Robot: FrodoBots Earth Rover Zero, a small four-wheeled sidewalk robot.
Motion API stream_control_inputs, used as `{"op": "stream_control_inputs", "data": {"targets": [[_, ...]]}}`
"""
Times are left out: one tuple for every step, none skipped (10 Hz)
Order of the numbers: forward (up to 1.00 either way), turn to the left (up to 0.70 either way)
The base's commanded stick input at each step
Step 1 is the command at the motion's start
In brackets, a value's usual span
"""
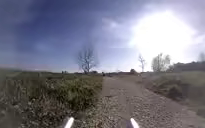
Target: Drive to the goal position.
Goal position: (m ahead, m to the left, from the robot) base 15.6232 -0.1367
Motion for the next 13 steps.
{"op": "stream_control_inputs", "data": {"targets": [[0.39,0.00],[0.39,0.00],[0.40,0.00],[0.40,0.00],[0.40,0.00],[0.40,0.00],[0.40,0.00],[0.40,0.00],[0.40,0.00],[0.40,0.00],[0.48,0.00],[0.49,0.00],[0.49,0.00]]}}
